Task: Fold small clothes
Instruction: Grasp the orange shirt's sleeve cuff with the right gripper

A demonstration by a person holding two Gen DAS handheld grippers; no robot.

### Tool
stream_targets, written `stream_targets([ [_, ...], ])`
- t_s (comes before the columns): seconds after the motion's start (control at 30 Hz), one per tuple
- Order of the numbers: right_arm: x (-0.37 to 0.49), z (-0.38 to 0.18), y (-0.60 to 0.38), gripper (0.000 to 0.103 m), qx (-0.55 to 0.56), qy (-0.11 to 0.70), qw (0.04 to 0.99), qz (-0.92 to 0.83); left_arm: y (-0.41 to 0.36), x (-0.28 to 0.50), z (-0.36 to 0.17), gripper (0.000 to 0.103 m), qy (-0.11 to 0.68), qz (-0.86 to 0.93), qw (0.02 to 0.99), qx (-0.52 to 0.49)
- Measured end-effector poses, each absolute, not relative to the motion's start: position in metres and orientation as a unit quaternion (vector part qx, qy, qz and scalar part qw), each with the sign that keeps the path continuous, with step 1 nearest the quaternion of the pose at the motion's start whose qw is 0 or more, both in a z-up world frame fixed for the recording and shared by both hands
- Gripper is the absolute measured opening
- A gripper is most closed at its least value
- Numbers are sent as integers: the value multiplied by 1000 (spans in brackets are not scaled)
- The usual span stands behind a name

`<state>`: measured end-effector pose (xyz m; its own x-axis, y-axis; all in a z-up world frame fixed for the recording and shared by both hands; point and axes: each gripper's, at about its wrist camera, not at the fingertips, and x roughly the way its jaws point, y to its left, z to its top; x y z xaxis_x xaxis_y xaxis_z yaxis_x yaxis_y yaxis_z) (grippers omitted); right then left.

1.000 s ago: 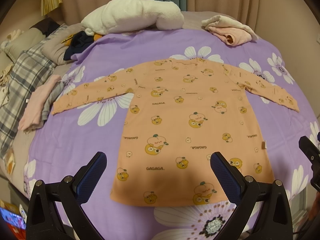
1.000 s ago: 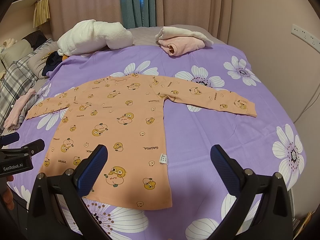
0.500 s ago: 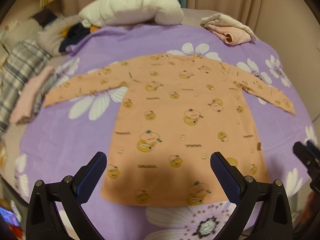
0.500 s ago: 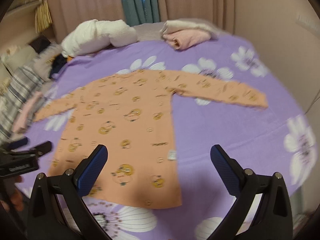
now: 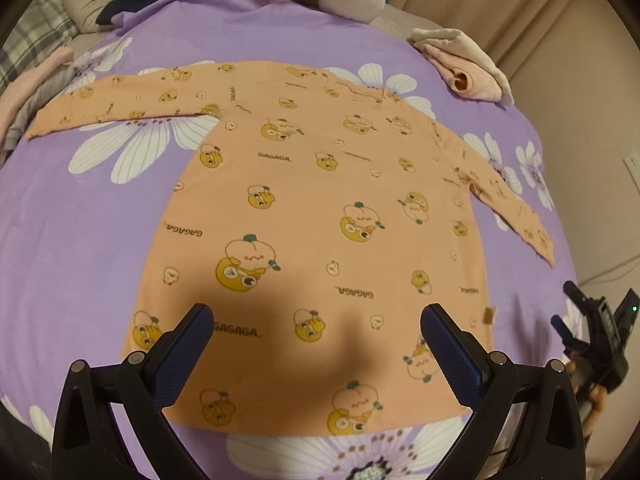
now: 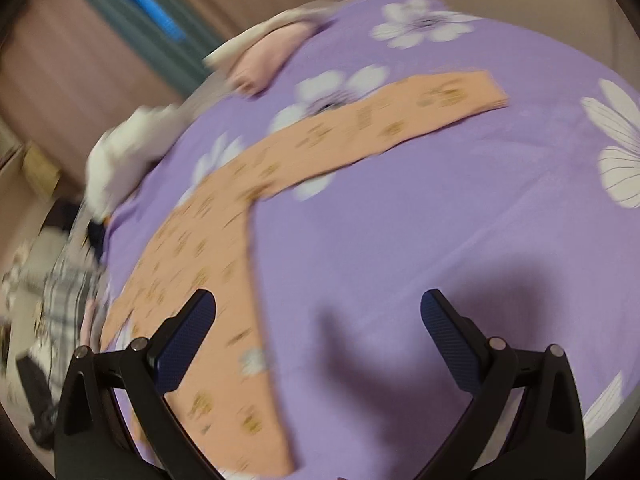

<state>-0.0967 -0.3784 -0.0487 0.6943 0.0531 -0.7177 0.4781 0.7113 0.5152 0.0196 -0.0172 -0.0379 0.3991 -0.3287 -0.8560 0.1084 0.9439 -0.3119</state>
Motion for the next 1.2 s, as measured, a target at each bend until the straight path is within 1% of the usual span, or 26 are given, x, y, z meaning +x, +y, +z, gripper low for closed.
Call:
stream_targets([
  [0.1,-96,-63,-422,102,403,349,831,-158,-17,27,-42,102,539,-121,827,-102],
  [0.17,-96,-72,-449,97,427,344,816,-180,-18,32,-45,102,547,-111,824,-99],
  [0.23,-95,-79,-469,95,441,332,811,-194,-19,36,-49,102,555,-103,820,-94],
  [0.3,-91,-88,-487,90,459,323,802,-202,-19,40,-52,102,560,-98,818,-90],
  [0.37,-87,-97,-504,81,484,310,793,-200,-20,42,-53,102,561,-94,818,-86],
  [0.47,-75,-105,-521,73,508,289,787,-198,-22,46,-52,102,560,-93,819,-80],
  [0.53,-68,-108,-531,71,522,270,785,-196,-23,48,-52,102,560,-91,820,-76],
  [0.67,-58,-120,-551,57,562,240,766,-202,-24,53,-54,102,566,-87,817,-75],
  [0.8,-53,-127,-564,47,583,222,752,-213,-25,57,-58,102,571,-81,813,-74],
  [0.87,-51,-128,-569,40,588,220,747,-218,-24,57,-58,102,573,-79,812,-74],
  [0.9,-50,-128,-571,38,590,220,746,-220,-23,58,-59,102,573,-78,812,-74],
  [0.97,-48,-129,-575,20,588,226,743,-227,-22,58,-59,102,573,-76,813,-74],
  [1.0,-48,-129,-578,17,588,232,739,-232,-21,58,-59,102,573,-75,813,-75],
  [1.03,-48,-130,-578,8,587,235,737,-237,-20,58,-58,102,572,-75,813,-76],
  [1.2,-62,-98,-568,7,538,228,773,-249,-13,57,-58,102,570,-68,815,-78],
])
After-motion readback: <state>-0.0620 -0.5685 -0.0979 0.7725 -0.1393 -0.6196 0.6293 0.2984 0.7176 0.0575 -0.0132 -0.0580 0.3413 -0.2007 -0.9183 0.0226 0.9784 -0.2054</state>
